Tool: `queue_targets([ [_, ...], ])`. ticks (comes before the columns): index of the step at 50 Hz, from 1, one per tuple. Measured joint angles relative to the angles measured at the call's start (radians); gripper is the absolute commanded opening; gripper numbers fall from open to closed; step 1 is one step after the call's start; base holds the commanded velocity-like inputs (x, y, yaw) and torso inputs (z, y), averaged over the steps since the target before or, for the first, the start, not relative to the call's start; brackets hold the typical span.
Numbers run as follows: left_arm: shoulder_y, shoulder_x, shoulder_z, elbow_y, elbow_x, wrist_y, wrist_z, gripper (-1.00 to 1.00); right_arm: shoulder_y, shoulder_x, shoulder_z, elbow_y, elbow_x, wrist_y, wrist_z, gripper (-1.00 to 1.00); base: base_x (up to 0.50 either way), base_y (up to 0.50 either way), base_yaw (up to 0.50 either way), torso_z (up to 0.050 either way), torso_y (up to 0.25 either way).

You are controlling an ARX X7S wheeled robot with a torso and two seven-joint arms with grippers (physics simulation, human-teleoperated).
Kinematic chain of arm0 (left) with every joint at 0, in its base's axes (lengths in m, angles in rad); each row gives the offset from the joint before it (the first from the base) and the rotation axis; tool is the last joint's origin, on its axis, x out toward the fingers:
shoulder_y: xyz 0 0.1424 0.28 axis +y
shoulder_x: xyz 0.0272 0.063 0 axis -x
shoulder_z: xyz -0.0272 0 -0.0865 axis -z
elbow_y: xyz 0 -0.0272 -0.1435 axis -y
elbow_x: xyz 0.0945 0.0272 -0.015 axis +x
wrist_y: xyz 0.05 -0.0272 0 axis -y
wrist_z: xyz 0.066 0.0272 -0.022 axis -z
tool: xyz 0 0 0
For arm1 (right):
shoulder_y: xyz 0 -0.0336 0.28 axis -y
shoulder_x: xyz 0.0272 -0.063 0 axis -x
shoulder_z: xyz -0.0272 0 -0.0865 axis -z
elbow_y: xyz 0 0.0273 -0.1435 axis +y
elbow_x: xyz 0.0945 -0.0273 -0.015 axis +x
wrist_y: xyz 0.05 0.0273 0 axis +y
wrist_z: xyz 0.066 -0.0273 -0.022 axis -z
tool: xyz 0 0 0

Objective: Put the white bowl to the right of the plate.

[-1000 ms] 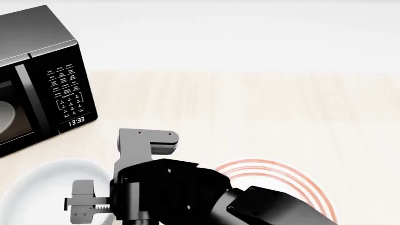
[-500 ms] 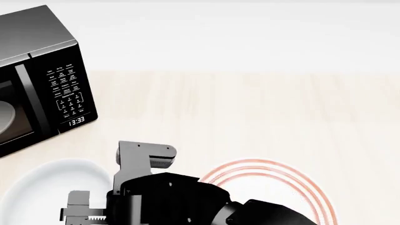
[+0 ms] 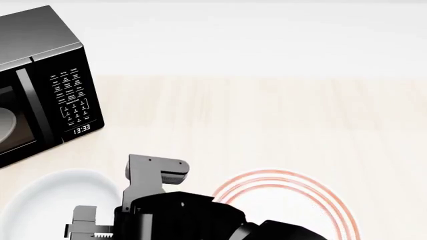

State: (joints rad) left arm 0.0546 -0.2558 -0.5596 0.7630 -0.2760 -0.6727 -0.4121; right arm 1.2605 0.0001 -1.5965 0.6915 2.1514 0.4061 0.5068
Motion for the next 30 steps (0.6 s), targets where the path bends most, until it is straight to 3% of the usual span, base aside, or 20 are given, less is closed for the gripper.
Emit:
queue_targets([
  [1,0.001,0.000,0.000,0.000,-0.001,0.001,0.000,1.00,-0.001,0.000,0.000,0.000,0.000,-0.001,0.000,1.00,0.00,0.00,0.00,0.000,0.000],
  [2,0.001,0.000,-0.001,0.001,-0.001,0.001,0.000,1.00,-0.002,0.000,0.000,0.000,-0.001,-0.002,0.000,-1.00,0.00,0.00,0.00,0.000,0.000],
  [30,0.011,-0.003,-0.002,0.004,-0.011,0.012,-0.007,1.00,0.051,0.007,-0.008,-0.070,0.057,-0.042,0.143,-1.00,0.00,0.00,0.00,0.000,0.000],
])
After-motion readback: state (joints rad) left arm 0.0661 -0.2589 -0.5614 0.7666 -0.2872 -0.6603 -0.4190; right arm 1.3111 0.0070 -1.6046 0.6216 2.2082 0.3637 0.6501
